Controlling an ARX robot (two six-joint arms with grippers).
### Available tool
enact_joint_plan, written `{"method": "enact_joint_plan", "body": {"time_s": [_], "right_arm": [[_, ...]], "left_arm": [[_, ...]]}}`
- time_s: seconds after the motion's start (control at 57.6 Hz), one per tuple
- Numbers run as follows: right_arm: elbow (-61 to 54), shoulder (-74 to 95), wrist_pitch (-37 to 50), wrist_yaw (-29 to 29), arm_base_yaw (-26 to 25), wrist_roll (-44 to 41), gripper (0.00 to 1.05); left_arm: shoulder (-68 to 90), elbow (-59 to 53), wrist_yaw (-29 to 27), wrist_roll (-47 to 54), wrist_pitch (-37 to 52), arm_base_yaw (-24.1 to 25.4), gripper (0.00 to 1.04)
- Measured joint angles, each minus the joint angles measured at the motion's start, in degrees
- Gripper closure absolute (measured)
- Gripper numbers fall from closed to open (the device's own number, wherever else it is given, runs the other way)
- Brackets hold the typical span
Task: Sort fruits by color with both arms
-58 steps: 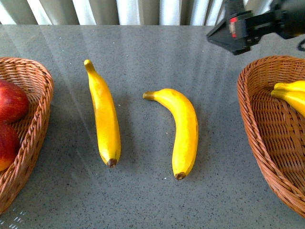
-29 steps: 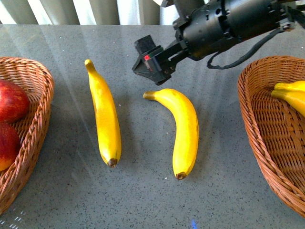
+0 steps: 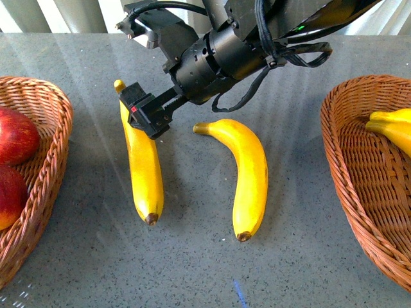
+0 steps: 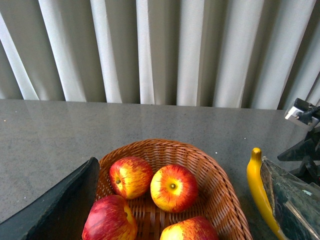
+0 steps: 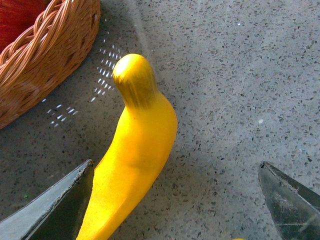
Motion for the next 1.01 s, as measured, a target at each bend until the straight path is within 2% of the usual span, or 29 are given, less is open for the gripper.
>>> {"method": "enact_joint_plan", "body": {"time_s": [0.468,1.006], "right_arm": [[7.17,5.31,-1.60,-0.39,1.77,1.92,0.09],[8.90,8.20,-2.47,-0.39,3.43,3.96,0.09]], "left_arm": [[0.00,0.00,0.00,0.00,-0.02,0.00,0.09],[0.00,0.00,-0.02,0.00,-0.02,0.00,0.09]]}}
